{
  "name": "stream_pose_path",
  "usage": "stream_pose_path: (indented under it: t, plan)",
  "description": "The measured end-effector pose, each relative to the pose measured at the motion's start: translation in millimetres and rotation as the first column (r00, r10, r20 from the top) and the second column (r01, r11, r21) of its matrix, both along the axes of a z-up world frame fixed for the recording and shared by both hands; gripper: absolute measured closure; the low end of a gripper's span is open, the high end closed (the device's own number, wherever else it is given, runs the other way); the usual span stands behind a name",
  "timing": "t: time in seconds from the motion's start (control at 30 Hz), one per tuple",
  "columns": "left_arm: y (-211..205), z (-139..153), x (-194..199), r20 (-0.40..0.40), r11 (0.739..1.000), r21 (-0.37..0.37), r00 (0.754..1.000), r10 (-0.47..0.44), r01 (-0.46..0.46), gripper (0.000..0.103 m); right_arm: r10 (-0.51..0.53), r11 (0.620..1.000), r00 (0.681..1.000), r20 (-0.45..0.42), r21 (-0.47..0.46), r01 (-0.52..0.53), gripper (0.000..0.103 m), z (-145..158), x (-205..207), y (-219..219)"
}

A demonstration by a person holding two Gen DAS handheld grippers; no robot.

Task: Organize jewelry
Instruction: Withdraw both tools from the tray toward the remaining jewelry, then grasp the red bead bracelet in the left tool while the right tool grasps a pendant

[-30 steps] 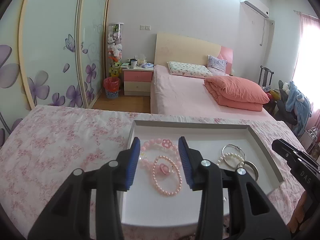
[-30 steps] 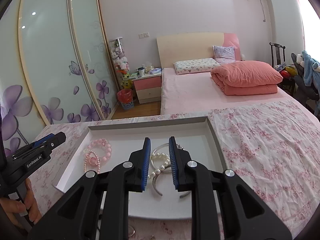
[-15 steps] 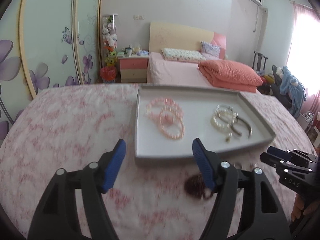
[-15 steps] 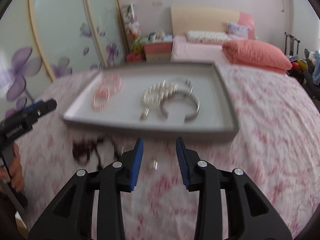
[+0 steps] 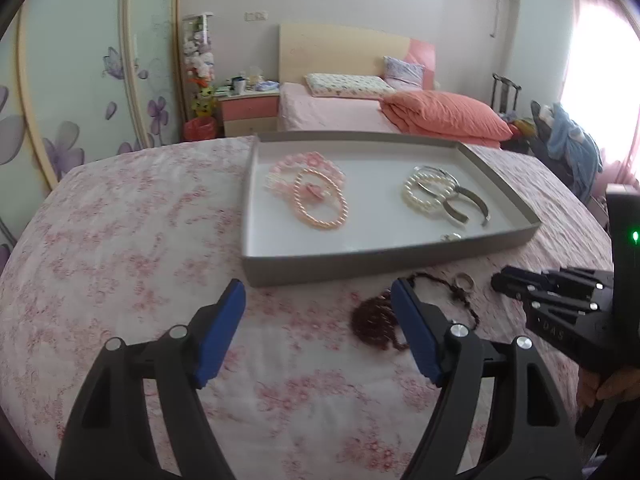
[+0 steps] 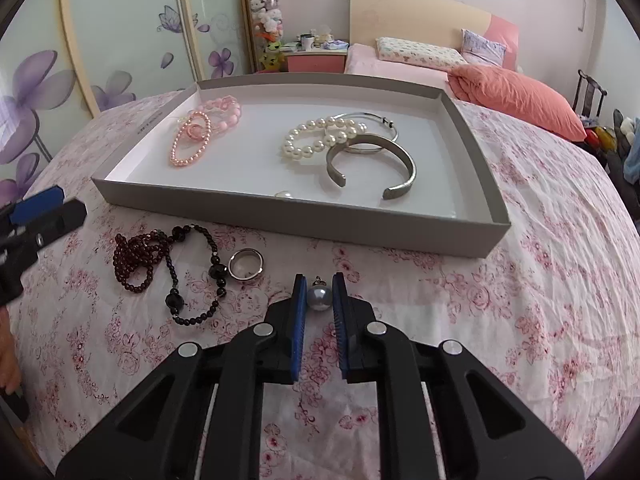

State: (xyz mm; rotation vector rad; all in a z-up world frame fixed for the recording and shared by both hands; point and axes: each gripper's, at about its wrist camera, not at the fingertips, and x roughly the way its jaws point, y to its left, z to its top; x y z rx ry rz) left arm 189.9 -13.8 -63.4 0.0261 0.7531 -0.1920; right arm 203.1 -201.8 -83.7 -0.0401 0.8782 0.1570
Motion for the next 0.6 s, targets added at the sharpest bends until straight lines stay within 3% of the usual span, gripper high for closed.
stream_pose_path:
  t: [0.17, 0.43, 0.53, 0.6]
  plan:
    - [-20, -10, 0, -0.03, 0.996, 0.053, 0.998, -0.064, 0.065, 0.029, -0.117, 0.993, 0.993, 0.002, 0.006, 0.117, 0.089, -1, -3, -22]
    - [-45, -33, 15, -0.118, 0.991, 0.109, 0.991, -0.065, 0.078, 0.03, -0.13, 0.992, 0.992, 0.004, -0.007, 0.13, 0.089, -2, -2, -19]
    - [-46, -39, 21, -0.145, 0.992, 0.103, 0.988, -0.06, 0.076, 0.039, -0.13, 0.992, 0.992, 0.002, 0.003, 0.13, 0.089, -2, -3, -18]
    - [-48, -39, 23, -0.139, 0.993, 0.098, 0.989, -0.056, 0.07, 0.064, -0.13, 0.992, 0.992, 0.002, 0.004, 0.13, 0.089, -2, -2, -19]
